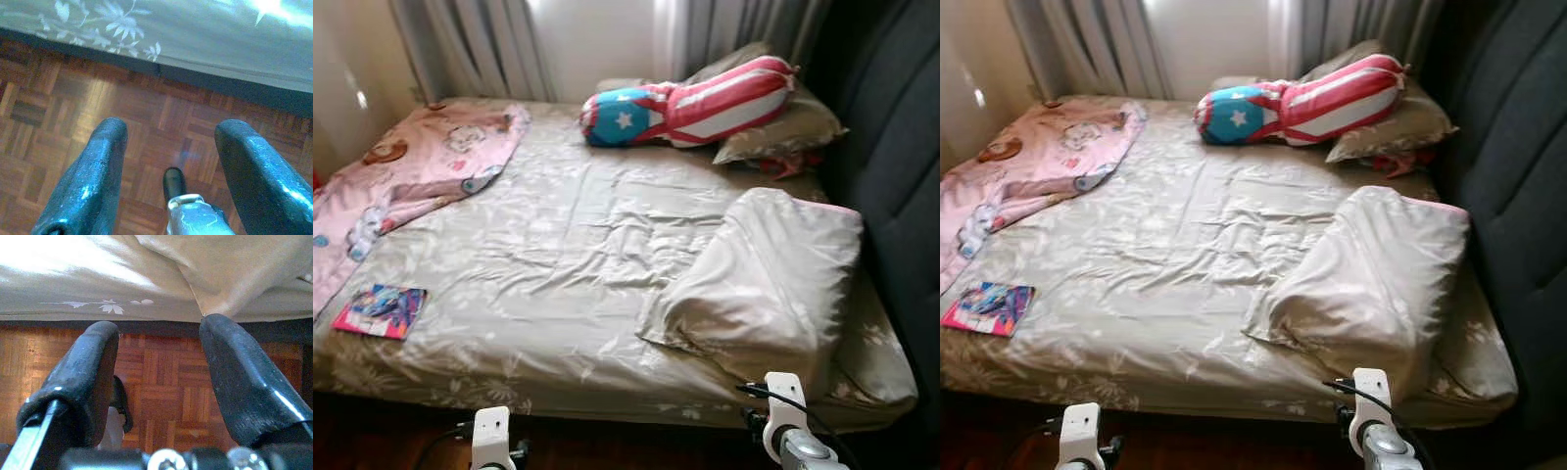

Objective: Clean up the room

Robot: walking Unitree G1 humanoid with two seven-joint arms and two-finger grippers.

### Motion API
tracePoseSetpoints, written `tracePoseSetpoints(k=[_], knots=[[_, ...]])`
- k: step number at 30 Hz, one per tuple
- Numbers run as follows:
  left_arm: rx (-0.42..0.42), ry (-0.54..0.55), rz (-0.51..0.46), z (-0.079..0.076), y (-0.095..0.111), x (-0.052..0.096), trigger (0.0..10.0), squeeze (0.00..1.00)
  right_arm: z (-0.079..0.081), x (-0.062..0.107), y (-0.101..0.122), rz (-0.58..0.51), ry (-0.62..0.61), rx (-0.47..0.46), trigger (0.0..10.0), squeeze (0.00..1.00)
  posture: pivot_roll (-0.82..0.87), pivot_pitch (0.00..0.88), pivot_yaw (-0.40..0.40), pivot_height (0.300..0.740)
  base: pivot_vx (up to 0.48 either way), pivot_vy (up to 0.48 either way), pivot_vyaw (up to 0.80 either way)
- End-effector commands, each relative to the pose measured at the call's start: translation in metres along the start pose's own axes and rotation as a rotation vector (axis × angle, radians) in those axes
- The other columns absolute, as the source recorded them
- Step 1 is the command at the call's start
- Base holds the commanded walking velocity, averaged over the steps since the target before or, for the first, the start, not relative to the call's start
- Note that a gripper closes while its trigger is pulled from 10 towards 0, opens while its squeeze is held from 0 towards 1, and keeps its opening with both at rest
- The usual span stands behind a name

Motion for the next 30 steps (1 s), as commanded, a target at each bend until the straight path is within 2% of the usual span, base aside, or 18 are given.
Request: tracePoseSetpoints(k=[1, 22, 26, 30], knots=[[0.006, 0.011, 0.012, 0.0021, -0.0046, 0.0009, 10.0, 0.0, 0.0007, -0.0002, 0.0006, 0.002, 0.003, 0.009, 10.0, 0.0, -0.06, 0.012, 0.022, 0.74, 0.0, 0.0, -0.7], [0.0, 0.013, 0.012, 0.0032, -0.0044, 0.0008, 10.0, 0.0, 0.0018, -0.0003, 0.0001, 0.005, 0.007, 0.013, 10.0, 0.0, -0.06, 0.013, 0.023, 0.74, 0.0, 0.0, -0.7], [-0.006, 0.012, 0.012, 0.0033, -0.0041, 0.0008, 10.0, 0.0, 0.0021, -0.0003, 0.0001, 0.006, 0.009, 0.014, 10.0, 0.0, -0.06, 0.014, 0.024, 0.74, 0.0, -0.426, -0.7], [0.003, 0.015, 0.015, 0.0037, -0.0047, 0.0008, 10.0, 0.0, 0.0024, -0.0003, 0.0002, 0.006, 0.01, 0.015, 10.0, 0.0, -0.06, 0.014, 0.024, 0.74, 0.0, 0.0, -0.7]])
Point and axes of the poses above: a point about 5 cm out from each wrist's last joint towards the gripper, its own x axis pointing back from the gripper into the wrist, its own y axis along the axis of the wrist's last joint, z = x × y, the point moved 6 cm from there along -x, pointing out of the wrist towards the gripper
